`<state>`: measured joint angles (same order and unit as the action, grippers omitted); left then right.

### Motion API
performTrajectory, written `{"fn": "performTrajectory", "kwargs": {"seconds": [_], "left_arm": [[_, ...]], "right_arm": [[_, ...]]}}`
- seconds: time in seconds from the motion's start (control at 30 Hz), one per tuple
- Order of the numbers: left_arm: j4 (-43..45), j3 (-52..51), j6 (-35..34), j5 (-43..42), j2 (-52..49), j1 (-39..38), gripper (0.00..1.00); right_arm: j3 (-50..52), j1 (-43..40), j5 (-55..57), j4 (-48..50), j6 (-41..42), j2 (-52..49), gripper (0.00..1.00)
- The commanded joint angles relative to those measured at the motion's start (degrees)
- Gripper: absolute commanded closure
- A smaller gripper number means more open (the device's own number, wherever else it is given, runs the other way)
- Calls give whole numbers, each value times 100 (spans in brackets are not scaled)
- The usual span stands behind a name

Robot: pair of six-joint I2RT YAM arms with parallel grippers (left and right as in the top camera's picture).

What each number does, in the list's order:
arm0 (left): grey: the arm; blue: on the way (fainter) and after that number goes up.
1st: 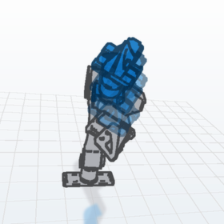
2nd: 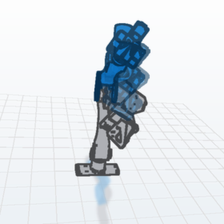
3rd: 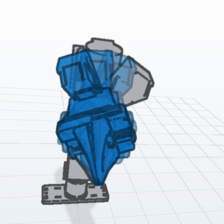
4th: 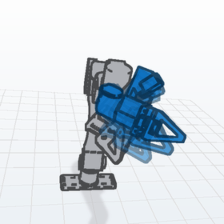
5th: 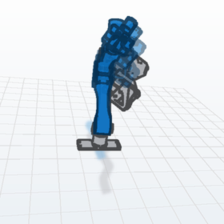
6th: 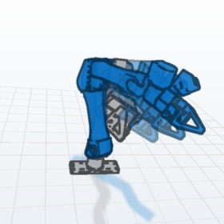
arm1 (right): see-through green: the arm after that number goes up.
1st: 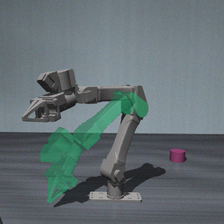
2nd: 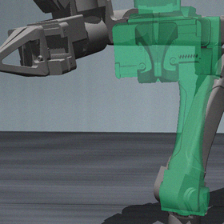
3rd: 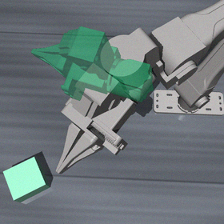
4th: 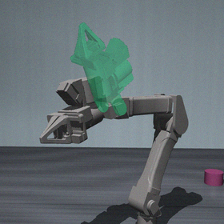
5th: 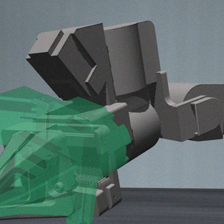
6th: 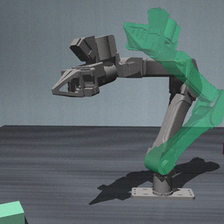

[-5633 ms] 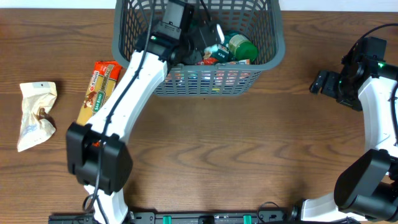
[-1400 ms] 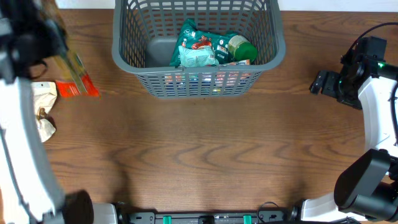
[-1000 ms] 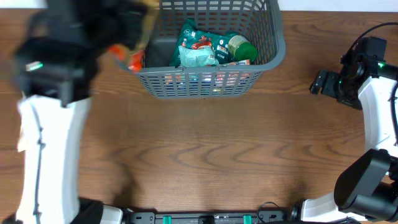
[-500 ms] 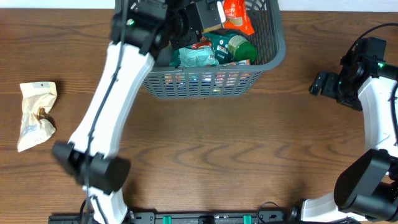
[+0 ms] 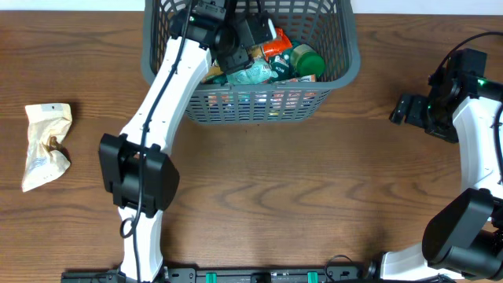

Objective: Pack container
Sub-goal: 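Carry the spaghetti pack over and drop it into the basket, then move the left gripper back and grasp the white pouch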

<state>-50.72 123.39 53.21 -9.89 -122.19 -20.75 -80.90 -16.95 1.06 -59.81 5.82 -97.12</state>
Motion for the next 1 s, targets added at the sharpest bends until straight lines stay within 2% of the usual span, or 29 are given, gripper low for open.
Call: {"fn": "performTrajectory", "kwargs": {"seconds": [0.0, 0.13, 0.2, 0.33, 0.43, 0.5, 0.63, 0.83, 0.97], "left_arm": [[-61, 136, -413, 26, 715, 4, 27], [-149, 136, -522, 85, 1519, 57, 23], [-144, 136, -1051, 485, 1971, 149, 20], [-341, 136, -2181, 1215, 2656, 505, 5], [-782, 136, -2640, 1488, 3084, 966, 5], [-1080, 136, -3077, 1600, 3307, 1397, 5], [-1674, 136, -3421, 1598, 3528, 2518, 5], [-1891, -15, -3447, 1593, 3344, 4181, 2], [-1891, -142, -3412, 1593, 2811, 4951, 1]], "right_arm": [[13, 11, -4, -15, -79, -7, 1], [13, 11, -2, -24, -79, -7, 1], [13, 11, -2, -31, -79, -7, 1], [13, 11, -2, -22, -79, -7, 1], [13, 11, -2, -24, -79, -7, 1], [13, 11, -2, -24, -79, -7, 1], [13, 11, -2, -15, -79, -7, 1], [13, 11, 0, -13, -79, -7, 1], [13, 11, -2, 0, -79, -7, 1]]}}
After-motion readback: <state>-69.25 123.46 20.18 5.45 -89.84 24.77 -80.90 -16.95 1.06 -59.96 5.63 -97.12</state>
